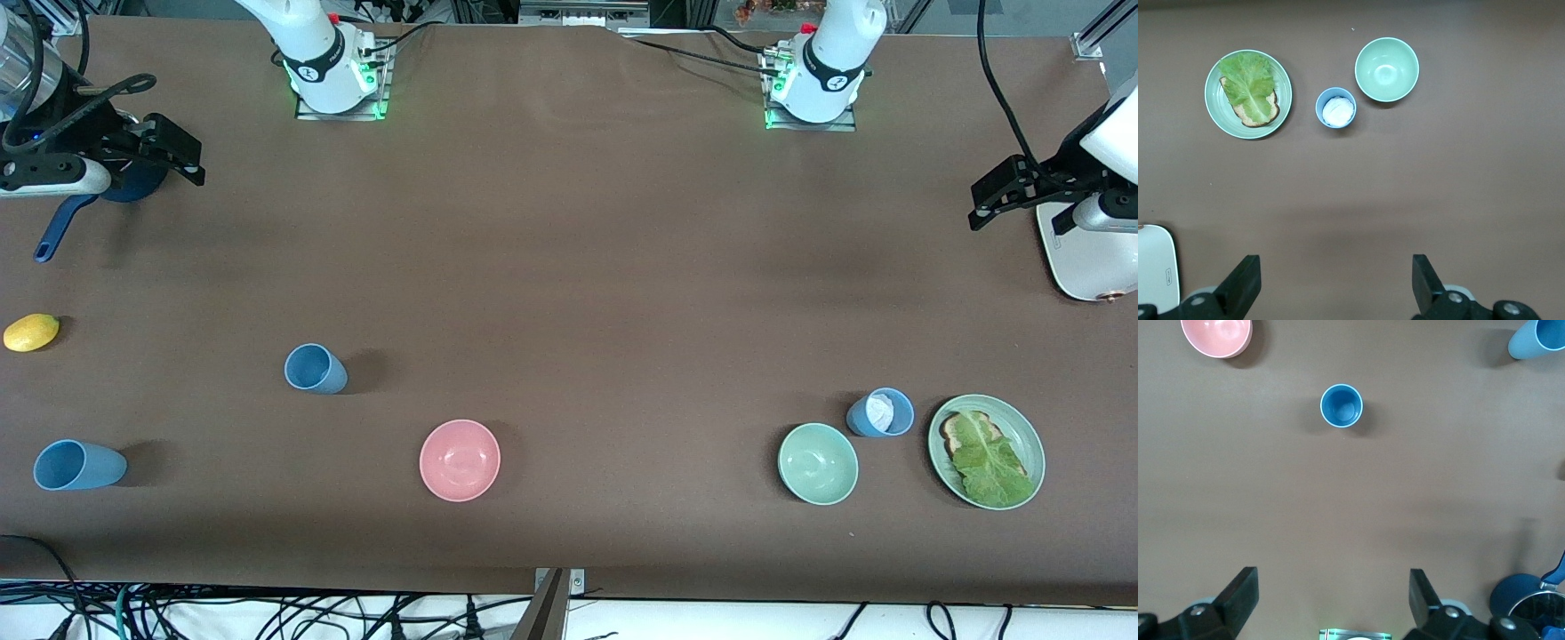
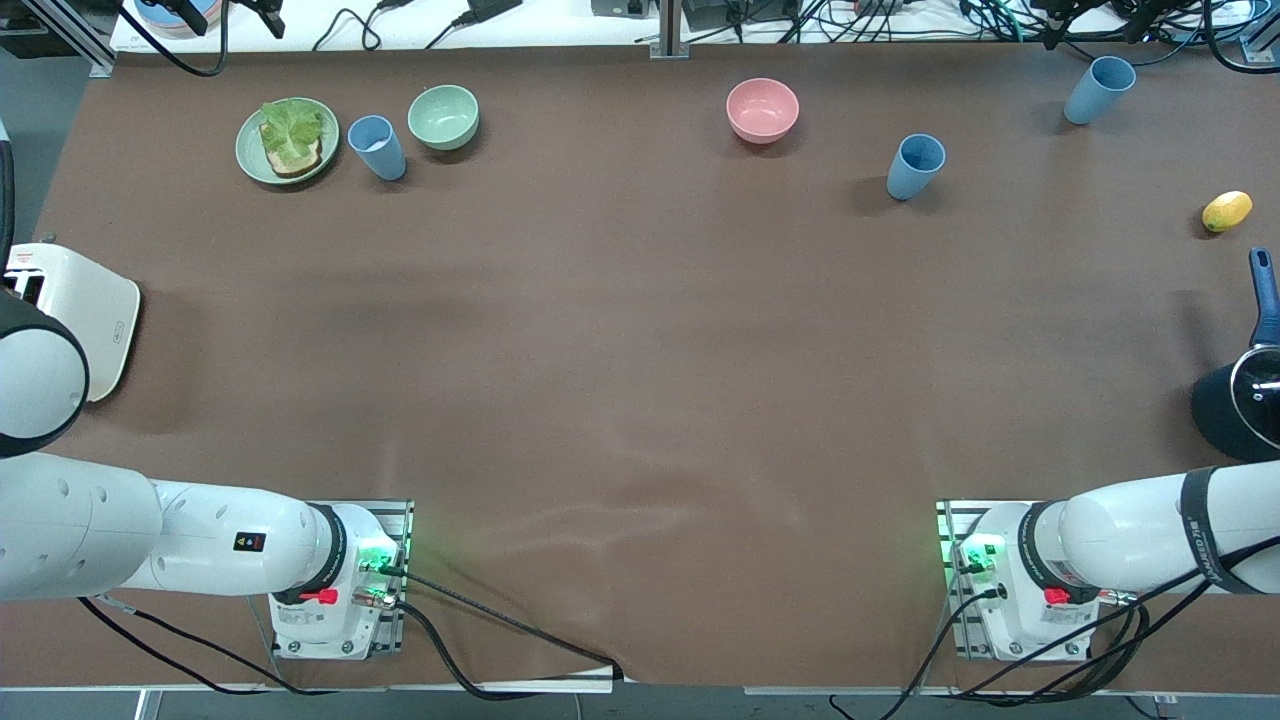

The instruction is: Stack blue cups with both arms

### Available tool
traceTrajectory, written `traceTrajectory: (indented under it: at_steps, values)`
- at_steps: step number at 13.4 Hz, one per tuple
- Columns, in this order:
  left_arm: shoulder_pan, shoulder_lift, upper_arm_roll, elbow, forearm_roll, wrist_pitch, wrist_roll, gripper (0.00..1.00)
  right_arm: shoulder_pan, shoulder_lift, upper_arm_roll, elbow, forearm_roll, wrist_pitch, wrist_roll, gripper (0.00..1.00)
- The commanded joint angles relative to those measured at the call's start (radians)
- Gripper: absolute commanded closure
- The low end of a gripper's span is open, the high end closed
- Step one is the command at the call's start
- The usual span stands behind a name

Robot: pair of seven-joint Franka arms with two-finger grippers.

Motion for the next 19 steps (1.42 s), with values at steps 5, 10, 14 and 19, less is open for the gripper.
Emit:
traceTrajectory:
  at_steps: [5,10,14,19]
  values:
    - [0.010,0.013,-0.006,0.032,-0.022,-0.018,0.000,0.00,0.002,0.010,0.000,0.031,0.007,-0.015,-0.015,0.00]
    - [0.008,0.013,-0.006,0.032,-0.022,-0.018,0.000,0.00,0.002,0.010,0.000,0.031,0.007,-0.017,-0.013,0.00]
    - [0.002,0.014,-0.008,0.031,-0.022,-0.018,0.000,0.00,0.002,0.010,0.000,0.031,0.009,-0.017,-0.013,0.00]
    - [-0.004,0.013,-0.008,0.032,-0.020,-0.018,0.000,0.00,0.002,0.010,0.000,0.031,0.012,-0.017,-0.013,0.00]
